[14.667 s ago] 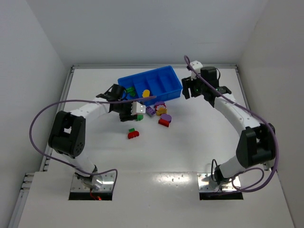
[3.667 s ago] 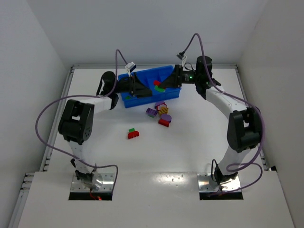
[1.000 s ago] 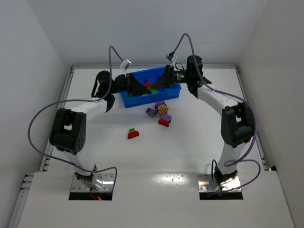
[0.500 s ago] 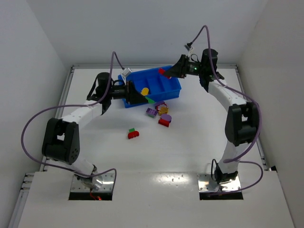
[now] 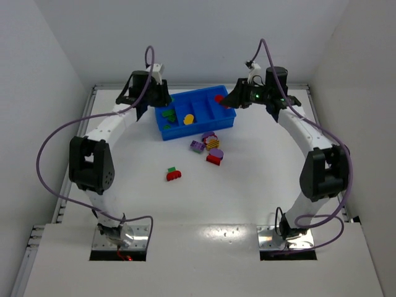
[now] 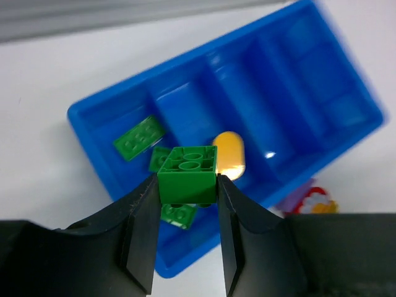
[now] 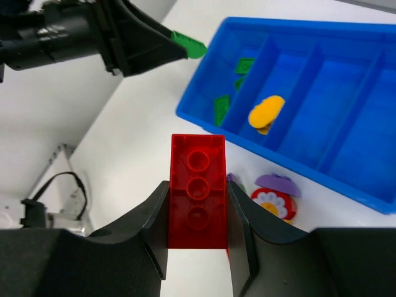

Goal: Sort the legos into containers by color

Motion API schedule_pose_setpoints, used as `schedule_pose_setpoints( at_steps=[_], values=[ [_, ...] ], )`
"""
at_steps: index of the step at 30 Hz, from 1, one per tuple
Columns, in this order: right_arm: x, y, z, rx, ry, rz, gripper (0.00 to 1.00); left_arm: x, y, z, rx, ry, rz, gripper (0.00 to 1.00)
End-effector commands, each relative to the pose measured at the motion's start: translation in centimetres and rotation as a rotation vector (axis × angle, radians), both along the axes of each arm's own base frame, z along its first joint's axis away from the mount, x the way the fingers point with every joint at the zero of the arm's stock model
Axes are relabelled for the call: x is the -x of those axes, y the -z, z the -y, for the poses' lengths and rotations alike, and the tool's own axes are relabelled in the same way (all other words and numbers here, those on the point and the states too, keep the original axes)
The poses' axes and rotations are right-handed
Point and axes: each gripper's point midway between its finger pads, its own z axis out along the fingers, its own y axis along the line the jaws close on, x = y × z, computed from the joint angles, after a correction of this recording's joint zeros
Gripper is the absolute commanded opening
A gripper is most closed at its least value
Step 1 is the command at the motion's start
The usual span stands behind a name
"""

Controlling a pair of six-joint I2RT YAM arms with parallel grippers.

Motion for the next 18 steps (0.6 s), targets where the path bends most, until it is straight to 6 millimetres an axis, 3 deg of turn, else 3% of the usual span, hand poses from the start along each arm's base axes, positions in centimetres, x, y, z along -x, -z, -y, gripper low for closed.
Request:
schedule_pose_setpoints(
  at_steps=[1, 8, 10, 12, 13, 16, 18],
  values=[
    [-0.4, -0.1, 1.5, 0.069, 0.044, 0.055, 0.0, -0.3, 3.5, -1.3, -0.135, -0.094, -0.096, 0.09],
    [-0.6, -0.3, 1.9, 0.074, 0.051, 0.062, 0.0, -1.1, 6.9, -2.1, -0.185, -0.133, -0.155, 0.1],
    [-0.7, 0.1, 1.9, 0.075, 0.051, 0.053, 0.0, -1.3, 7.3, -2.6, -0.211, -0.15, -0.161, 0.16],
    [-1.0, 0.1, 2.2, 0.072, 0.051, 0.05, 0.0, -1.3, 8.2, -2.5, -0.218, -0.149, -0.181, 0.26],
    [-1.3, 0.3, 2.1, 0.072, 0.051, 0.047, 0.0, -1.5, 7.7, -2.5, -0.217, -0.149, -0.177, 0.41],
    [-2.0, 1.0, 2.0, 0.079, 0.048, 0.042, 0.0, -1.3, 8.1, -1.6, -0.211, -0.122, -0.188, 0.69],
    [-2.7, 1.5, 2.2, 0.089, 0.064, 0.036, 0.0, -1.2, 8.1, -1.2, -0.198, -0.103, -0.191, 0.71]
  ],
)
